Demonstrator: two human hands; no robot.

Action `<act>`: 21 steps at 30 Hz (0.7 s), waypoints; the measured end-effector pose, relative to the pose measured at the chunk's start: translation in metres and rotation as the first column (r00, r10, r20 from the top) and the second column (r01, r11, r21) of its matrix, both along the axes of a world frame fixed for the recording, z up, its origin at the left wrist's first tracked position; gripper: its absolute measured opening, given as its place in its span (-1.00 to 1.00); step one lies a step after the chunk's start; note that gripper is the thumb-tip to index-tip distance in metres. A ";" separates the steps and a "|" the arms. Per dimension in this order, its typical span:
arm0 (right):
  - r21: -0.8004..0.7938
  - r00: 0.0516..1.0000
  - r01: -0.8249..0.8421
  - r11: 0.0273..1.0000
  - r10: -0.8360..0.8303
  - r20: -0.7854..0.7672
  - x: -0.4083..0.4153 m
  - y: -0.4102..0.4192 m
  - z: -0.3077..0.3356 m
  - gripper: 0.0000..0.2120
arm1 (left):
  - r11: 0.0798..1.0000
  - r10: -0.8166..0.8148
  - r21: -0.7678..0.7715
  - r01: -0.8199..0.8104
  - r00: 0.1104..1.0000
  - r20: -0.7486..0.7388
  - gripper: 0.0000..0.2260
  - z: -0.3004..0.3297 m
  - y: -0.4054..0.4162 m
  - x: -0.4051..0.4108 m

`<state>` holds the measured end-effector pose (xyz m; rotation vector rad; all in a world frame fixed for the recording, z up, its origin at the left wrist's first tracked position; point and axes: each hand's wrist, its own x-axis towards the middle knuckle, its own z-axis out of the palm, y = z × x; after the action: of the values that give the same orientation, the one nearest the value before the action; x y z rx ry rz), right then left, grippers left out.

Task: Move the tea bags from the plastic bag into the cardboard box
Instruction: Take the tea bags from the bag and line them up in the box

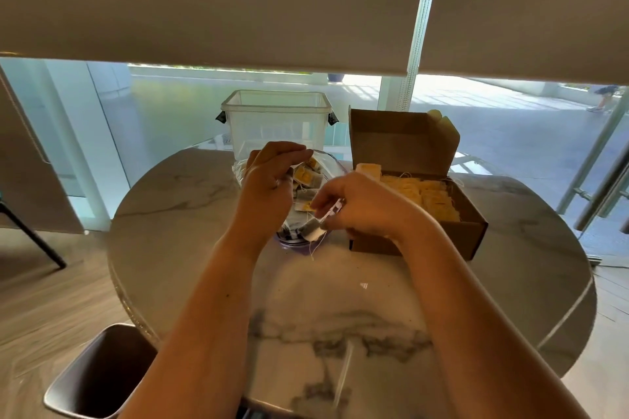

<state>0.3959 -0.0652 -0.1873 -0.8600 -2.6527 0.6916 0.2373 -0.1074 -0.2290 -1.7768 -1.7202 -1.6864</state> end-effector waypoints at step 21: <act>0.028 0.888 0.152 0.988 -0.125 -0.442 -0.003 0.011 0.003 -0.84 | 0.993 -0.068 -0.095 0.074 0.996 0.058 -0.85 0.009 -0.011 0.014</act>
<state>0.3930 -0.0539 -0.1839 -0.7610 -2.1753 0.6713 0.2508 -0.1188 -0.2204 -1.8711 -1.8120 -1.7229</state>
